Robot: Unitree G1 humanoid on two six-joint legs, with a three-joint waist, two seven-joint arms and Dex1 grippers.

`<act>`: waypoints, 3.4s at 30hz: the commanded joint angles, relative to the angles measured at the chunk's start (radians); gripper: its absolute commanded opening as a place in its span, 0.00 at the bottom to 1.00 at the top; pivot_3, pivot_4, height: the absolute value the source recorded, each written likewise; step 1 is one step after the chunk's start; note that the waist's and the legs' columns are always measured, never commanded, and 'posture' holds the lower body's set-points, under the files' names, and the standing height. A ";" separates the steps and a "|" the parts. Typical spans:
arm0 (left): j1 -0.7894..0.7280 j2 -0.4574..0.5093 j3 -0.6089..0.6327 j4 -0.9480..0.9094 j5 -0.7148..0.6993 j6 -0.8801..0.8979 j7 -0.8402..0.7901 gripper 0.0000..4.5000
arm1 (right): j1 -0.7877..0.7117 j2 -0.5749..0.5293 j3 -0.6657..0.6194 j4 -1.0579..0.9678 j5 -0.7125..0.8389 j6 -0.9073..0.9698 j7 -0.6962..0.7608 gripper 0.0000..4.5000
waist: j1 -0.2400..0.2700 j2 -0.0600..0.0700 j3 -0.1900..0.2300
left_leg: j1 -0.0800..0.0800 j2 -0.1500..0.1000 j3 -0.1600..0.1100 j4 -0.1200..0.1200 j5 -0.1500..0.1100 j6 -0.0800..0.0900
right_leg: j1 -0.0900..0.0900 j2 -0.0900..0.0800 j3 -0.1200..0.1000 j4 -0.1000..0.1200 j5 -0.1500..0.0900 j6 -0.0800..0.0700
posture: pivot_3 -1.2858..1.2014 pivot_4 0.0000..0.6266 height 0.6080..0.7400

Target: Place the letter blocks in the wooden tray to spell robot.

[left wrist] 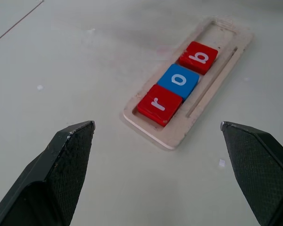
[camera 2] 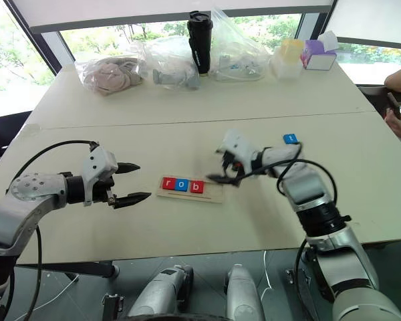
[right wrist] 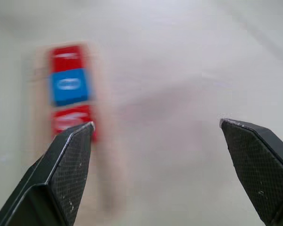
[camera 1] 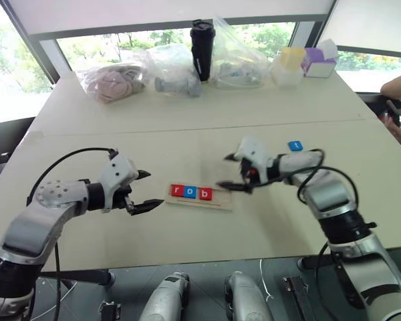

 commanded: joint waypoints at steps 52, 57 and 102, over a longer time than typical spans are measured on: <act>-0.126 0.003 -0.040 0.108 -0.005 -0.026 -0.104 1.00 | 0.484 0.533 -0.267 -0.934 0.041 1.001 -0.907 0.37 | -0.005 0.001 -0.001 | 0.003 0.001 0.000 -0.004 0.000 -0.001 | 0.001 0.000 0.001 -0.001 -0.002 -0.003 | 0.52 0.24 1.00; -0.116 0.016 -0.033 0.090 -0.013 -0.013 -0.123 1.00 | 0.495 0.477 -0.264 -0.914 0.047 0.952 -0.874 0.93 | -0.003 0.001 -0.001 | 0.003 0.001 0.000 -0.004 0.000 0.000 | 0.001 0.000 0.001 -0.002 -0.002 -0.002 | 0.52 0.24 1.00; -0.208 0.056 -0.112 0.115 -0.002 -0.081 -0.349 1.00 | 0.451 -0.241 -0.145 -0.100 0.156 -0.309 0.184 0.26 | 0.000 -0.001 0.000 | 0.006 0.001 0.000 -0.002 -0.003 0.005 | 0.014 -0.001 -0.002 -0.016 0.000 0.000 | 0.52 0.24 1.00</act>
